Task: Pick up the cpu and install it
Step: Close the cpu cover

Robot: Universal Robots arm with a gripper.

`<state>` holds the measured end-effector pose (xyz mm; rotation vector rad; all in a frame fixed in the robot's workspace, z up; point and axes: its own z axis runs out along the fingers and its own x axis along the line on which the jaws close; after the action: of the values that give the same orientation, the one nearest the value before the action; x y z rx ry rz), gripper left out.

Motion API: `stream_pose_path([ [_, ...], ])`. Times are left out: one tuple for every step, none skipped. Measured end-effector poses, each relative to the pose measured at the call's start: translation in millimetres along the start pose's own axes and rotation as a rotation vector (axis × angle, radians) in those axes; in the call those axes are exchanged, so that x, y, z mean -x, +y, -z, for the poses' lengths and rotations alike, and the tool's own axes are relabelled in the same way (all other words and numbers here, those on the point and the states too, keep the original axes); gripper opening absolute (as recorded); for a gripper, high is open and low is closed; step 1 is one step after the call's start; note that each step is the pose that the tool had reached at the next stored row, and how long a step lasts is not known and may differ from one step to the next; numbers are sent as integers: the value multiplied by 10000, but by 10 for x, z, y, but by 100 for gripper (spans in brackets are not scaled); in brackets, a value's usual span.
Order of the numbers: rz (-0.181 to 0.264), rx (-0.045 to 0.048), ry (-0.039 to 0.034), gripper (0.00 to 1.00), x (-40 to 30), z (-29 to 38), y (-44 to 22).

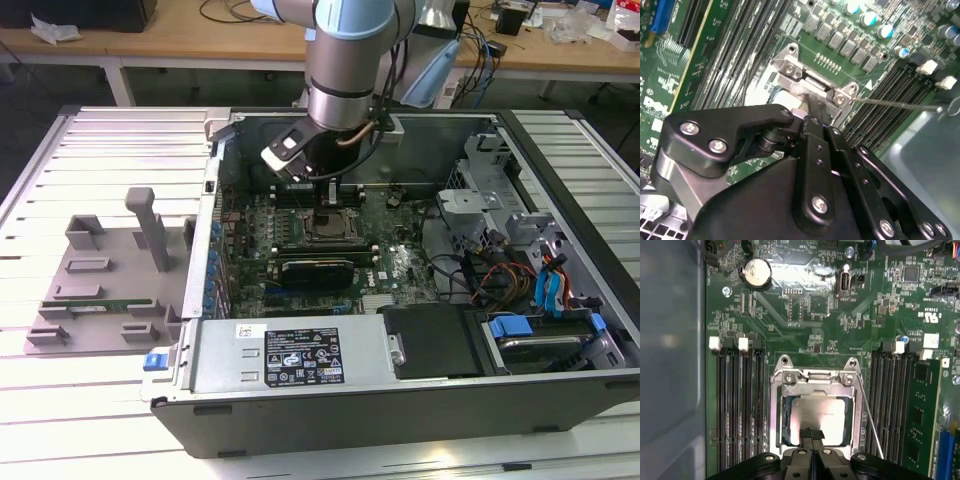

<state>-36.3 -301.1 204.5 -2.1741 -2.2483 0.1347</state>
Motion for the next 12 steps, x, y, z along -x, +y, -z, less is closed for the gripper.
stream_pose_path([
  [-1, -4, -7, 11, 1, -5, 15],
  [-1, -4, -10, 11, 1, -10, 24],
  [-1, -2, -9, 11, 1, -11, 39],
  [0, 2, -4, 11, 1, -12, 55],
  [-1, 3, -2, 11, 2, -9, 82],
  [1, 9, 7, 11, 1, 1, 96],
  [2, 1, 10, 11, 3, 44, 104],
  [0, -7, 2, 11, 8, 116, 100],
  [0, -8, 0, 11, 12, 182, 95],
  [0, -8, 0, 11, 16, 262, 90],
  [0, -9, -1, 11, 20, 339, 85],
  [1, -7, 0, 11, 22, 379, 82],
])
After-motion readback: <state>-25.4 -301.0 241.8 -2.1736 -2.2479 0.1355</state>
